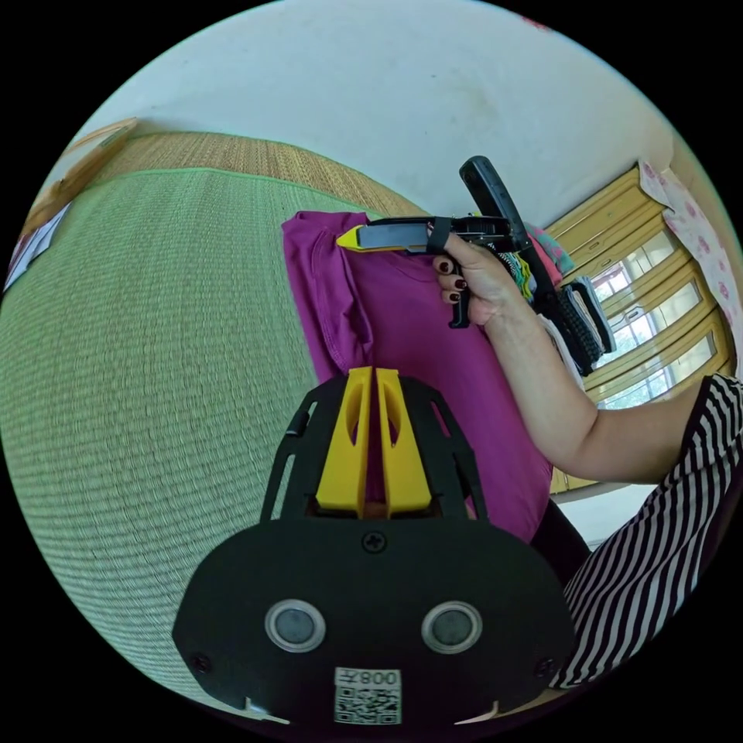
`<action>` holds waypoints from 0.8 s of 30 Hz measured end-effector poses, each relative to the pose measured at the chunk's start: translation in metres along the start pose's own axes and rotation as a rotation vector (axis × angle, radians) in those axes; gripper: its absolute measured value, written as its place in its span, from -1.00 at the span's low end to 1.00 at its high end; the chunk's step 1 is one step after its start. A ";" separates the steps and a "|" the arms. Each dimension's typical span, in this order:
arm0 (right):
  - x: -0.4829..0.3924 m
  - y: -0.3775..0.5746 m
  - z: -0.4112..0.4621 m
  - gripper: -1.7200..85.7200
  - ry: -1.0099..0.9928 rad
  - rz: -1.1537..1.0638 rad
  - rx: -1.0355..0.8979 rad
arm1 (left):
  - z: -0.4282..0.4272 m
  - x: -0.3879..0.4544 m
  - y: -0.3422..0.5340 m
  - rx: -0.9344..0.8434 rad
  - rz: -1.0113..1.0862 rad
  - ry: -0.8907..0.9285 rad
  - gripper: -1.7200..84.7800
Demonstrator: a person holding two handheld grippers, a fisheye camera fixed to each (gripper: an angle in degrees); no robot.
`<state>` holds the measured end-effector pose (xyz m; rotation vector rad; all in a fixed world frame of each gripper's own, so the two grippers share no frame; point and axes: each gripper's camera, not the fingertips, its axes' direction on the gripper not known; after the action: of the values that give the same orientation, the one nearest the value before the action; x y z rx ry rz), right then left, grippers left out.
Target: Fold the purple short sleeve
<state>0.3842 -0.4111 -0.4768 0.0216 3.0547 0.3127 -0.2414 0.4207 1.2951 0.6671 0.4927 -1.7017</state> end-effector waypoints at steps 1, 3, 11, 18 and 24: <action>0.002 0.000 -0.001 -0.93 -0.002 0.003 0.003 | 0.001 0.000 -0.001 -0.008 0.000 0.008 -0.94; 0.012 0.000 -0.003 -0.94 -0.010 0.016 0.015 | 0.002 0.000 -0.003 -0.005 0.003 0.021 -0.94; 0.013 0.002 -0.016 -0.95 0.020 -0.008 0.050 | -0.010 -0.003 -0.003 0.131 -0.011 0.126 -0.95; 0.003 -0.006 -0.020 -0.96 0.158 -0.037 0.040 | 0.005 0.004 -0.012 0.020 -0.026 0.004 -0.96; 0.010 -0.004 -0.025 -0.96 0.142 -0.014 0.061 | 0.012 0.010 -0.016 -0.004 -0.019 -0.016 -0.96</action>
<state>0.3723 -0.4202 -0.4538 -0.0198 3.2029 0.2291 -0.2603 0.4091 1.2972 0.6473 0.4921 -1.7219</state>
